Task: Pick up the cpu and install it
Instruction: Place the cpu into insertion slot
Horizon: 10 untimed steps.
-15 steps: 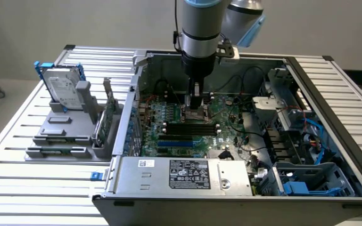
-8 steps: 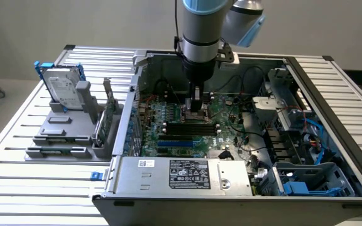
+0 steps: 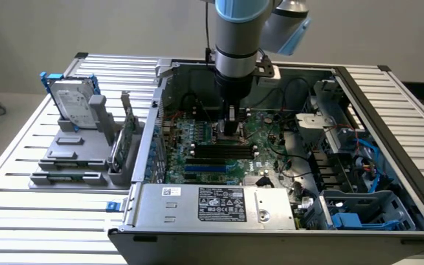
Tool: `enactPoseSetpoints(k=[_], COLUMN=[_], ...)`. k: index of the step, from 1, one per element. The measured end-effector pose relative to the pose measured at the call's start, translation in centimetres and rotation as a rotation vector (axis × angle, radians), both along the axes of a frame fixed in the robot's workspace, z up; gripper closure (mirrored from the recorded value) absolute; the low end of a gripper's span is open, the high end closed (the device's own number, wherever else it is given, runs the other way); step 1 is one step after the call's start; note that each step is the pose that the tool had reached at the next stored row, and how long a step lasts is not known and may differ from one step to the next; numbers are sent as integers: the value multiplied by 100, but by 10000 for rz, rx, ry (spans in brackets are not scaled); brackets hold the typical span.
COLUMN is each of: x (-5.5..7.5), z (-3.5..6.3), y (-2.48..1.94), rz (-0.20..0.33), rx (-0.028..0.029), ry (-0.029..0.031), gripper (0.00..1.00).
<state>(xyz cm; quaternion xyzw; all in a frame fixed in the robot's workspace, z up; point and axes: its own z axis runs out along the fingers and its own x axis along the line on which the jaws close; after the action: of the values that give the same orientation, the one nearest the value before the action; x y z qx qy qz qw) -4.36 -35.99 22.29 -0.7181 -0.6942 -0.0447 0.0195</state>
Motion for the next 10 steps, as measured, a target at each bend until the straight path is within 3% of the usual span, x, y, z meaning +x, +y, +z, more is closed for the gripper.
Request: enactPoseSetpoints(k=[6,10], x=[2,1], z=[-18,-65], y=[4,28], rz=[0,0], rx=[-16,-79], ry=[-4,-1], gripper=[46,46])
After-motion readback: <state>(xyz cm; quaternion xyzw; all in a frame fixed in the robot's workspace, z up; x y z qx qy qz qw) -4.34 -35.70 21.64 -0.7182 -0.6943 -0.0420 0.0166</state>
